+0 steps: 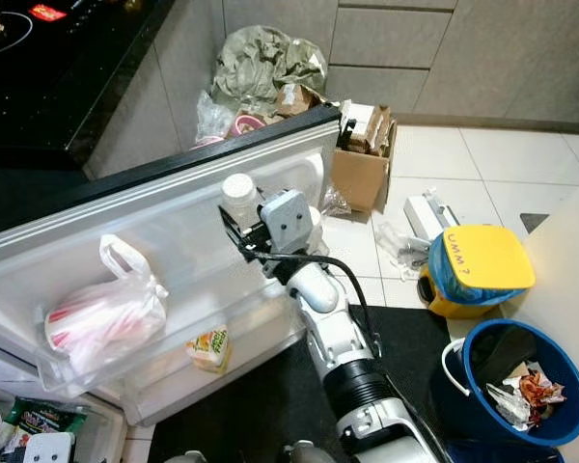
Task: Restocking fridge
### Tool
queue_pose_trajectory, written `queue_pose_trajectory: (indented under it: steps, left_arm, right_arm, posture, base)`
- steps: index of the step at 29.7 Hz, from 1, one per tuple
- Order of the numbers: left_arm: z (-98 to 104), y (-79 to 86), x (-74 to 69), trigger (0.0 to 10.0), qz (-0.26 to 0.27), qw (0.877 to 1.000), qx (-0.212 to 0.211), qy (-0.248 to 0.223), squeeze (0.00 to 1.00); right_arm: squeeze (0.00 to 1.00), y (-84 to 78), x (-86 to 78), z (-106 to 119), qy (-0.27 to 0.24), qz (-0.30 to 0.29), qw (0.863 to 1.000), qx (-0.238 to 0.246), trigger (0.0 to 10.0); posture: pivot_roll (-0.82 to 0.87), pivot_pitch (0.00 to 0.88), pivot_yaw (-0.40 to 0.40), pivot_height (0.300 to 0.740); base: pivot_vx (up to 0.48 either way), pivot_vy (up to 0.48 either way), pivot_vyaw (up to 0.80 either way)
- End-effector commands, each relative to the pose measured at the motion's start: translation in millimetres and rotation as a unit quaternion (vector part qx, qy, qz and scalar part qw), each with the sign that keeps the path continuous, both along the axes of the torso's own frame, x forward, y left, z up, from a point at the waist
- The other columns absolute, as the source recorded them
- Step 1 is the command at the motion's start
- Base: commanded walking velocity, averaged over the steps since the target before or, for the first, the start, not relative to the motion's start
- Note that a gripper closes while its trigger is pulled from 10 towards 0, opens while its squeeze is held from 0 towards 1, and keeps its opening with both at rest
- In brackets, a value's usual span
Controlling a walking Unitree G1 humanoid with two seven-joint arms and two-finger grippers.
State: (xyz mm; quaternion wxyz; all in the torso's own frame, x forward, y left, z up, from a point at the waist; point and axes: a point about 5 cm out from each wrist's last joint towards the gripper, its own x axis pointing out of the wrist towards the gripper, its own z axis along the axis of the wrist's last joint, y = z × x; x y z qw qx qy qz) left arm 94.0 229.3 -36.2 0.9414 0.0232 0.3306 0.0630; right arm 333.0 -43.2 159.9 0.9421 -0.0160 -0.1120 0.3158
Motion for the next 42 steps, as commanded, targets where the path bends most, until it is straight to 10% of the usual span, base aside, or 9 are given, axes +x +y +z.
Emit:
queue_pose_trajectory:
  steps: [1, 10, 24, 26, 27, 31, 33, 38, 42]
  left_arm:
    - [-3, 4.6, -6.2, 10.0, -0.006, 1.0, 0.009, 0.015, 0.0]
    - [-5, 3.0, -5.3, 10.0, -0.005, 1.0, 0.008, 0.015, 0.0]
    - [-4, 4.7, -3.6, 10.0, -0.006, 1.0, 0.01, 0.01, 0.0]
    - [-4, 5.2, -3.6, 10.0, -0.006, 1.0, 0.011, 0.01, 0.0]
    - [-4, 5.8, -3.7, 10.0, -0.006, 1.0, 0.011, 0.01, 0.0]
    - [-4, 6.3, -3.7, 10.0, -0.006, 1.0, 0.011, 0.01, 0.0]
    - [-3, 7.0, -3.4, 10.0, -0.007, 1.0, 0.011, 0.01, 0.0]
    - [-3, 7.0, -2.6, 10.0, -0.008, 1.0, 0.011, 0.009, 0.0]
    - [-4, 6.4, -1.5, 10.0, -0.01, 1.0, 0.01, 0.009, 0.0]
  right_arm:
    - [0.0, 14.7, -3.1, 19, -0.02, 0.029, 0.999, 0.033, 10.0]
    - [0.0, 17.7, -4.8, 0, 0.017, 0.016, 0.999, 0.03, 10.0]
    - [0.0, -34.4, 18.3, -47, 0.135, -0.128, 0.981, 0.053, 10.0]
    - [0.06, -36.1, 18.4, -51, 0.14, -0.132, 0.98, 0.047, 10.0]
    - [0.28, -36.9, 18.0, -54, 0.145, -0.132, 0.98, 0.045, 10.0]
    - [0.28, -37.3, 17.9, -56, 0.148, -0.131, 0.979, 0.045, 10.0]
    - [0.76, -36.3, 14.9, -62, 0.155, -0.125, 0.979, 0.041, 10.0]
    - [1.0, -33.8, 11.2, -67, 0.159, -0.12, 0.979, 0.032, 10.0]
    - [1.0, -32.9, 9.6, -70, 0.155, -0.126, 0.98, 0.022, 10.0]
  posture:
    - [0.07, 0.121, -0.011, 0.74]
    - [0.08, 0.119, -0.013, 0.74]
    - [0.11, 0.129, 0.0, 0.74]
    - [0.11, 0.13, 0.002, 0.74]
    - [0.11, 0.131, 0.003, 0.74]
    - [0.11, 0.132, 0.004, 0.74]
    - [0.11, 0.133, 0.005, 0.74]
    - [0.1, 0.133, 0.007, 0.74]
    - [0.1, 0.131, 0.008, 0.74]
  base:
    - [0.0, 0.0, 0.0]
    - [0.0, 0.0, 0.0]
    - [0.0, 0.0, 0.0]
    - [0.0, 0.0, 0.0]
    - [0.0, 0.0, 0.0]
    - [0.0, 0.0, 0.0]
    - [0.0, 0.0, 0.0]
    - [0.0, 0.0, 0.0]
    - [0.0, 0.0, 0.0]
